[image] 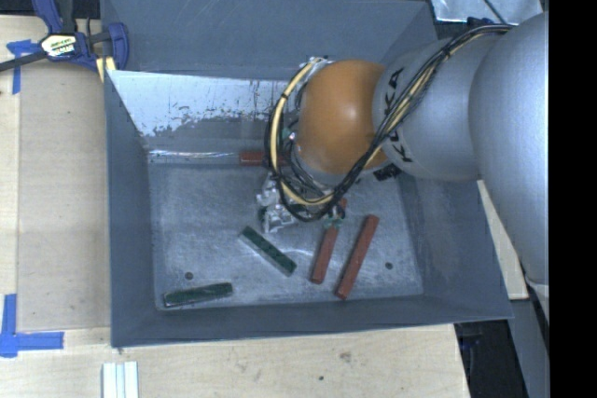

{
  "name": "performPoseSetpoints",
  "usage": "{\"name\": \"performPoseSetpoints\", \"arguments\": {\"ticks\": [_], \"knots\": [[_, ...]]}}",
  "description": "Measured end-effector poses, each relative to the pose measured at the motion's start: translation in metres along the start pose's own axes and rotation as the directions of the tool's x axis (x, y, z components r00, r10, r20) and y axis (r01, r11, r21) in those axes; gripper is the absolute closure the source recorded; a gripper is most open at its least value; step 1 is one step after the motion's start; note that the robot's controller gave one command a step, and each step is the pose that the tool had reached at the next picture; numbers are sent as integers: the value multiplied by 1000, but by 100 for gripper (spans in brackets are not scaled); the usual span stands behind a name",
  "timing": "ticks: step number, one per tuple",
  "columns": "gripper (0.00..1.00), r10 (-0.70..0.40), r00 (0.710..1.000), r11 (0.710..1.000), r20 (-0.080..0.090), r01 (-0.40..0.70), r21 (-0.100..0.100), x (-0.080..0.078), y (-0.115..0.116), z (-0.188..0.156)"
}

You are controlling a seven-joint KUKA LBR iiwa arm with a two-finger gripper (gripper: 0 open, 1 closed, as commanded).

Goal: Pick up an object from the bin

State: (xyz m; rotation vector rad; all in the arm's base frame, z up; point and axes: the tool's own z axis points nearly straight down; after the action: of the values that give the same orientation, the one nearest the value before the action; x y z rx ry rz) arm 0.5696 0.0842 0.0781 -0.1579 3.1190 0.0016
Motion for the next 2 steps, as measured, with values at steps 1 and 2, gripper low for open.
{"name": "performPoseSetpoints", "arguments": {"ticks": [1, 2], "knots": [[100, -3, 1000, 1000, -22, 4, 1, 0, 8, -31], [100, -8, 1000, 1000, -11, 8, -1, -4, 9, -75]]}}
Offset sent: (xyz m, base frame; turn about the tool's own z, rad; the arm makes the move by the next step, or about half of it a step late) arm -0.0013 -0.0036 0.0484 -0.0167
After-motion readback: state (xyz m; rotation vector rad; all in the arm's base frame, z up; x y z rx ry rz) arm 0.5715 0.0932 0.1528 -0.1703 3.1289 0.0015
